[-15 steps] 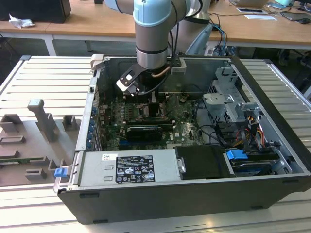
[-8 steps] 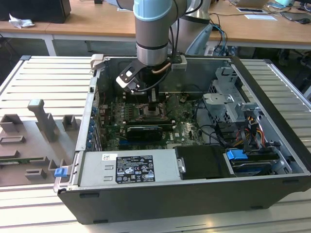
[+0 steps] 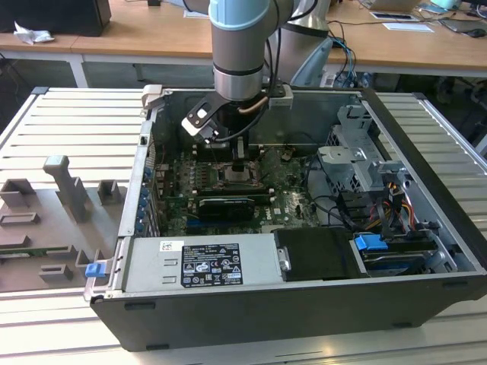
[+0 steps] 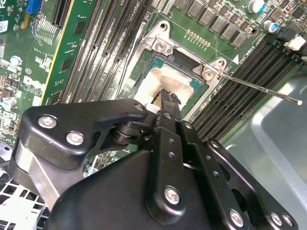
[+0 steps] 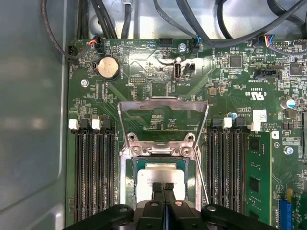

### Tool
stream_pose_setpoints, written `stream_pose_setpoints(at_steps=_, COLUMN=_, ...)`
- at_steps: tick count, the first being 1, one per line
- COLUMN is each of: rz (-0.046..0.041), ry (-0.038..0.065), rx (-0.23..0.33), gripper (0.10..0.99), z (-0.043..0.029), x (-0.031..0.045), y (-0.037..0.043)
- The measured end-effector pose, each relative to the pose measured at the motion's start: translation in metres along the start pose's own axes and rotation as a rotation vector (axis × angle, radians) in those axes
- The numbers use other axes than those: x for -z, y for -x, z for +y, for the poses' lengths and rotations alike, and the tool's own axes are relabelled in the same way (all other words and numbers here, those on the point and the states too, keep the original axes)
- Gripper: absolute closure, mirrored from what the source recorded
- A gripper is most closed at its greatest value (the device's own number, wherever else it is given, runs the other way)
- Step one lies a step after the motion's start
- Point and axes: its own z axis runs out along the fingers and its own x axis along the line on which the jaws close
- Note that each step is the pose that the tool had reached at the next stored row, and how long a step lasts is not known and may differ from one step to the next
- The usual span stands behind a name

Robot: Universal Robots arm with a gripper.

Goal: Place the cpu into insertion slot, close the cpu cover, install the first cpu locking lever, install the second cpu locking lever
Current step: 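Place the cpu into insertion slot, then close the cpu cover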

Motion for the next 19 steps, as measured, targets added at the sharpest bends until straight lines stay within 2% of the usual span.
stream_pose_setpoints(at_steps=3, rz=-0.0002, ry=0.000, rx=0.000, gripper=0.980, z=0.0001, x=0.0026, y=0.0000)
stream_pose_setpoints(at_steps=11, rz=0.0000, ry=0.000, rx=0.000, gripper=0.980, z=0.0014, x=0.0235, y=-0.0005)
stream_pose_setpoints(at_steps=14, rz=0.0001, ry=-0.001, rx=0.000, gripper=0.980, z=0.0020, x=0.0258, y=-0.0005)
stream_pose_setpoints(at_steps=16, rz=-0.0001, ry=-0.005, rx=0.000, gripper=0.980, z=0.0112, x=0.0253, y=-0.0005)
stream_pose_setpoints(at_steps=19, rz=-0.0001, ry=-0.006, rx=-0.001, gripper=0.980, z=0.0122, x=0.0316, y=-0.0007)
